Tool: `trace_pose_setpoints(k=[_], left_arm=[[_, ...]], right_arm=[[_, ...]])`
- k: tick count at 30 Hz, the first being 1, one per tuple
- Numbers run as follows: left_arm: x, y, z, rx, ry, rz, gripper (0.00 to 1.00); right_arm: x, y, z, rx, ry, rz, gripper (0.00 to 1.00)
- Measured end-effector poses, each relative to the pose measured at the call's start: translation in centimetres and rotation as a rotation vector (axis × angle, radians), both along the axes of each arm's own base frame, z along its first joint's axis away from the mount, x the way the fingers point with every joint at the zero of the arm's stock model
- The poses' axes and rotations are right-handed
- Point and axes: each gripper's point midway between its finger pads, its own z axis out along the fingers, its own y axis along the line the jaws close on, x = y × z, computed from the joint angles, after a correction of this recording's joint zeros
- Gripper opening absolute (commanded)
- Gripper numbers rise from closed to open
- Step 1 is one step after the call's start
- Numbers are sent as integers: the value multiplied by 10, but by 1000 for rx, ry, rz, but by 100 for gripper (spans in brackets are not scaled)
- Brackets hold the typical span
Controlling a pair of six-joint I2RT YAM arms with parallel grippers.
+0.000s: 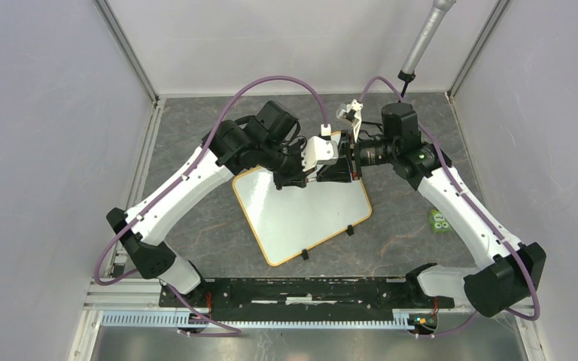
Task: Write a sentence on the whiteboard
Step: Pass from the left arm to the right, then open the pen cap from the whiteboard marker.
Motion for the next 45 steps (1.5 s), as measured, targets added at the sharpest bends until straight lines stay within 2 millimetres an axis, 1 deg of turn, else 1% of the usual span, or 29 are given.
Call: trace_pose_setpoints(k=[2, 6, 8, 10, 13, 14, 16, 17, 20, 26, 29, 33, 35, 37, 41, 44, 45], left_arm=[[-2, 0, 0, 7, 2, -2, 2], [-3, 0, 0, 11, 4, -5, 2], [-4, 0, 0, 13, 5, -6, 4], [-4, 0, 1, 15, 7, -7, 15], [-3, 0, 0, 21, 2, -1, 50], [-2, 0, 0, 21, 0, 4, 59], [-1, 0, 1, 20, -4, 3, 69], [0, 1, 1, 16, -2, 6, 71], [1, 8, 4, -20, 15, 16, 72], [14, 39, 18, -153, 57, 111, 73], [4, 35, 22, -200, 74, 75, 73], [-3, 24, 25, -232, 92, 26, 72], [-5, 19, 23, -230, 97, 10, 69], [-9, 13, 21, -225, 99, -9, 59], [-13, 4, 15, -211, 111, -30, 25], [-11, 2, 11, -202, 115, -17, 11], [-10, 2, 11, -202, 115, -13, 6]], right_arm=[[-1, 0, 0, -2, -3, 1, 19], [-1, -1, -2, -6, -5, -5, 1], [-1, -1, -2, -7, -5, -6, 0], [-1, -1, -2, -6, -7, -6, 0], [-1, -1, -2, -6, -9, -7, 0], [-1, -1, -2, -6, -9, -4, 0], [-2, -1, -2, -6, -14, -1, 0], [-2, -1, -2, -6, -16, 0, 0], [-2, -1, -1, -1, -21, 5, 0], [-2, -1, 10, 56, -40, 16, 0], [-6, 0, 13, 83, -28, 21, 0], [-7, 1, 19, 103, -27, 29, 0], [-7, 2, 21, 110, -28, 29, 0], [-8, 3, 21, 113, -24, 33, 0], [-9, 4, 20, 113, -17, 37, 0], [-9, 4, 19, 111, -20, 37, 0], [-9, 5, 19, 111, -21, 35, 3]])
